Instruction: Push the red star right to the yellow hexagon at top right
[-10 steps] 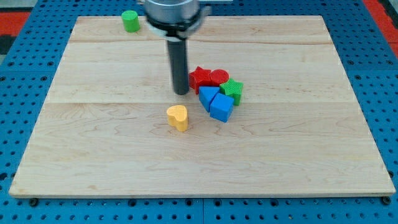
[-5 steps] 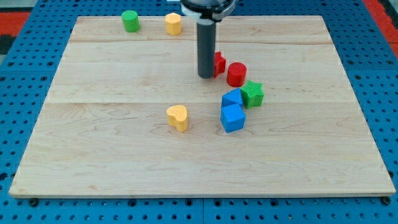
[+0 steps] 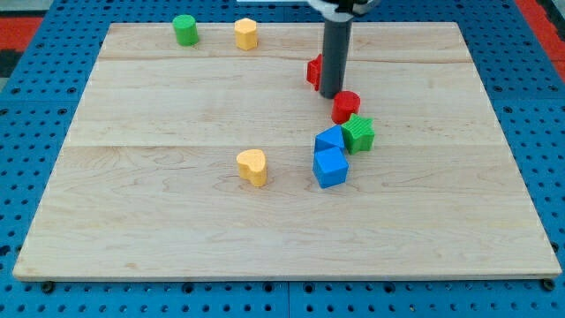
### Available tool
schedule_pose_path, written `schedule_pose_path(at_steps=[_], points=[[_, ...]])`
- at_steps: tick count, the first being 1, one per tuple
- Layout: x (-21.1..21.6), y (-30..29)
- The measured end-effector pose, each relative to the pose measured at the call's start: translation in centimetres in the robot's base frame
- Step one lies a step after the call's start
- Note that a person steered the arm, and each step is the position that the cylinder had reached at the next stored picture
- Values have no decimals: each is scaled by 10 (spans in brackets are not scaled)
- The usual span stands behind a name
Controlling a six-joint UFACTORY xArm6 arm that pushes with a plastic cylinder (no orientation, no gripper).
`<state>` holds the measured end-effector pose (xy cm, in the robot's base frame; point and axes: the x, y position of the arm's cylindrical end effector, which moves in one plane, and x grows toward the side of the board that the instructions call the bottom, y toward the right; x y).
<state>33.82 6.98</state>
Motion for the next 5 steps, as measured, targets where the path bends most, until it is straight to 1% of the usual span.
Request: schedule_pose_path(at_steps=[1, 2, 3, 4, 5], points=[[-19, -11], [-35, 0], [-30, 0], [-29, -22], [-57, -41]])
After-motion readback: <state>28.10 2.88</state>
